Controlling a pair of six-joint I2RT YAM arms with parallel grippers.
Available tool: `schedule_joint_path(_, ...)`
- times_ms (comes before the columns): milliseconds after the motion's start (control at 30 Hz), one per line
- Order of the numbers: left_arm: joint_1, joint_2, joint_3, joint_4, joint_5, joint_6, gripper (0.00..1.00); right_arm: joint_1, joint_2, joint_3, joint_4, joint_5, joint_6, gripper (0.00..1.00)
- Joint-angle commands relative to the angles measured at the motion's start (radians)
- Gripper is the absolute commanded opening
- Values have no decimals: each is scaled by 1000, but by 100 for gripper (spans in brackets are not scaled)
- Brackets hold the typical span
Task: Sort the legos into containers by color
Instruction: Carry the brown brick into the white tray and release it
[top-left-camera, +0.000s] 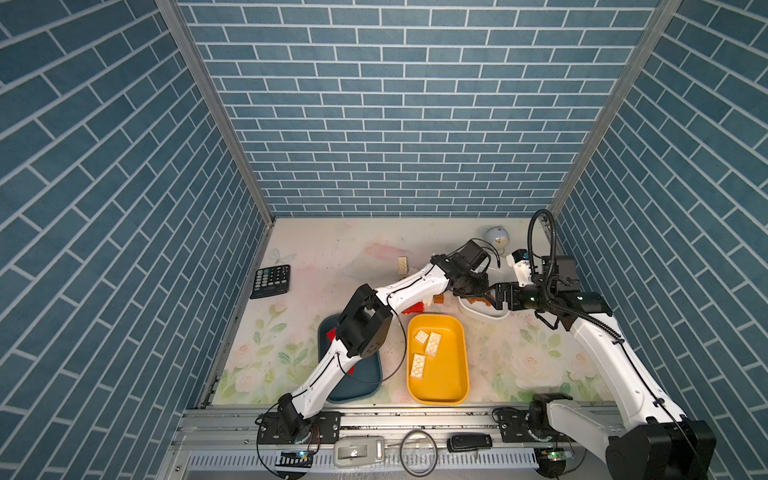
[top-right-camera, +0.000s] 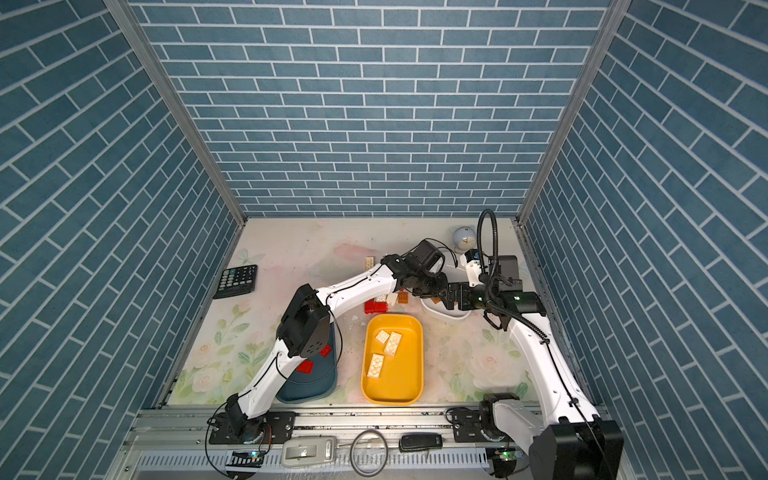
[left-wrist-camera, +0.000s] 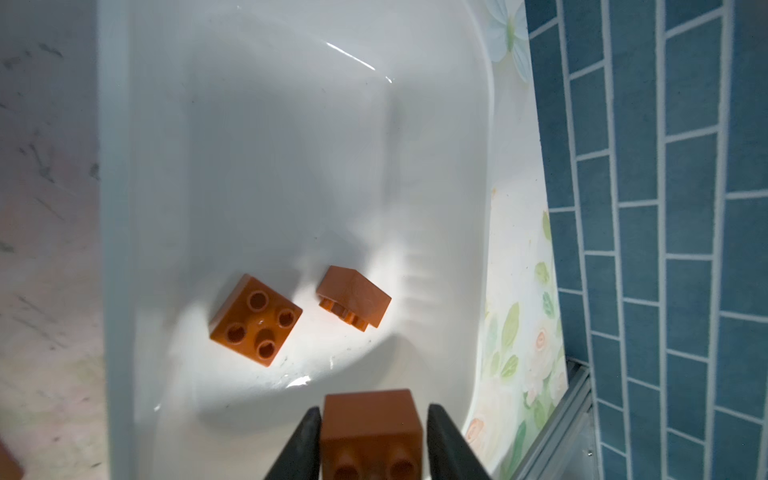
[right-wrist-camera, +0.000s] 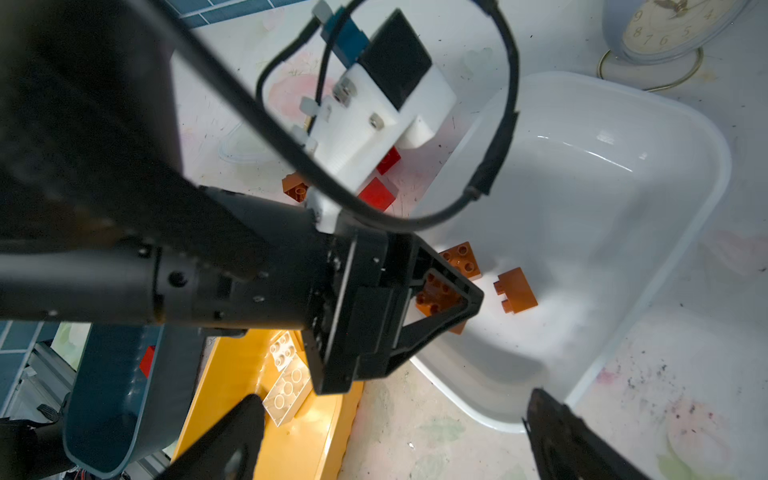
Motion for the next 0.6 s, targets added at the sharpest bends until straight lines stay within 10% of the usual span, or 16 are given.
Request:
schedule_joint_path(0,8,-19,31,-24,-4,45,59,-5,-18,5,-36,7,-45,98)
schedule_joint_path(567,226,-258,-152,-258,-315,234,66,-1,65,33,-5,-116,-27,98)
